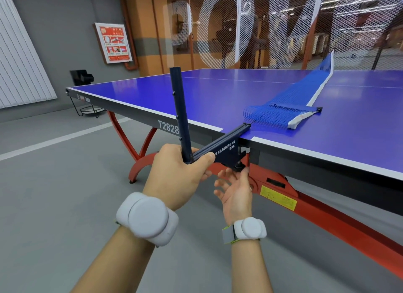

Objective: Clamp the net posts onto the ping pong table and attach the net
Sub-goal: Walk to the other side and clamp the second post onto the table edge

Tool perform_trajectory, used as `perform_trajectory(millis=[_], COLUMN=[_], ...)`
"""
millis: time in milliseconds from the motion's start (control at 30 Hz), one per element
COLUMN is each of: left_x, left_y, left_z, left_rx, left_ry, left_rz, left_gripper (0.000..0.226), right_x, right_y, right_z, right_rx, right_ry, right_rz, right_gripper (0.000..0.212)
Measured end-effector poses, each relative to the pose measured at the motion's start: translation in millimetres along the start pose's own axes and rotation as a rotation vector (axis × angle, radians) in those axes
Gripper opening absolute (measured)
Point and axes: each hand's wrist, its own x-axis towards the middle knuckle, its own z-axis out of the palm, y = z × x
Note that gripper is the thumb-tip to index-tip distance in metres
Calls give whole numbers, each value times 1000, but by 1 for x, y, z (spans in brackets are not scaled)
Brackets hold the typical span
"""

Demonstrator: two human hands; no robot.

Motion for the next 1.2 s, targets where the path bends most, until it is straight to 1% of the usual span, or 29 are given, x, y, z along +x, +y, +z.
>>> perform_trajectory(millis=[100,133,200,267,333,400,467,567,633,700,767,833,1033,1167,1200], left_x=[0,0,-1,-2,-2,-2,-2,-3,-4,-5,-4,-4,-3,-4,-5], left_y=[1,1,1,2,2,3,2,1,1,1,0,1,1,0,0], left_z=[-1,-1,-1,0,1,2,1,0,0,1,1,2,3,3,4], left_rx=[6,7,-3,-15,-21,-25,-30,-25,-9,10,8,-2,1,11,12], left_ry=[6,8,9,11,13,13,11,10,15,17,19,21,31,36,37], left_rz=[5,3,-5,-10,-10,-13,-14,-9,-5,1,4,4,13,17,17], left_gripper=[12,12,13,13,13,13,13,11,12,14,13,13,14,15,16], right_x=[-2,-3,-4,-3,-1,1,-1,-6,-8,-6,-6,-5,-1,-3,-3], right_y=[-5,-4,0,1,-5,-9,-9,-1,1,0,-2,-7,-5,-4,-6], right_z=[4,4,3,1,0,0,1,4,5,3,3,3,6,3,2], right_rx=[-85,-61,37,78,38,18,0,98,94,68,134,199,199,420,443], right_ry=[27,12,-7,14,32,46,70,21,7,10,-47,-84,-69,-125,-130], right_rz=[40,37,-26,-79,-39,50,69,-29,-84,-66,13,77,137,133,124], right_gripper=[59,58,52,44,44,52,55,40,27,22,25,36,47,34,32])
